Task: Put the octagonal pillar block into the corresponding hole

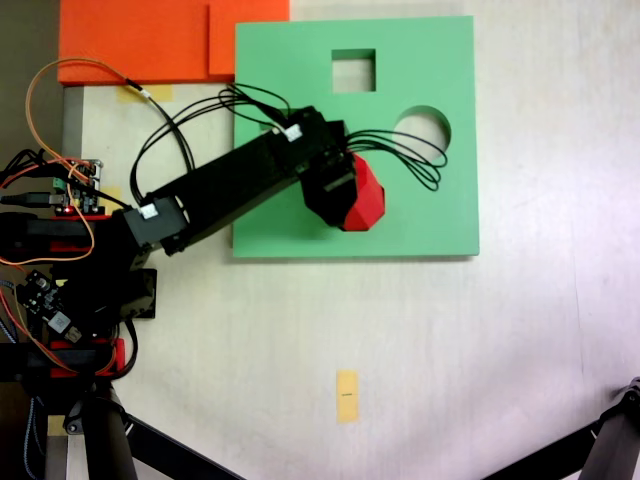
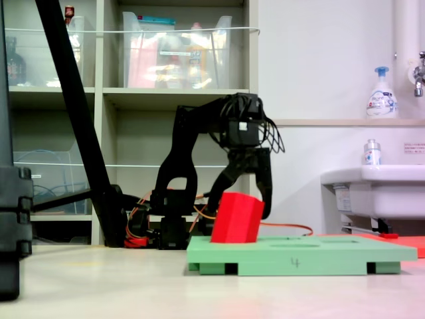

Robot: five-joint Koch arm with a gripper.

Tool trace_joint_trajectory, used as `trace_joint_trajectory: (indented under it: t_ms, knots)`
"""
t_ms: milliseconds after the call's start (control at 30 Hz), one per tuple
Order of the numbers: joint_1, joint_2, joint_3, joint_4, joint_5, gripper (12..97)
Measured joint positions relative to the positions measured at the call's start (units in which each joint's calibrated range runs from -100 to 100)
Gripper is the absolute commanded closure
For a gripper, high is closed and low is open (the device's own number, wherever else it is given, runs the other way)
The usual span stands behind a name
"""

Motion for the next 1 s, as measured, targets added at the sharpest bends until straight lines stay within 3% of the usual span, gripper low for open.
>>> trace_joint_trajectory:
  t_ms: [167,767,867,1000]
  knots:
    - [-1.03,0.00,-0.78,-0.39,-2.34,41.3]
    - [-2.00,0.00,-1.08,-0.69,-3.52,37.2]
    - [-1.27,0.00,-1.18,-0.69,-3.42,15.9]
    - [0.24,0.14,-0.98,-0.10,-1.95,13.5]
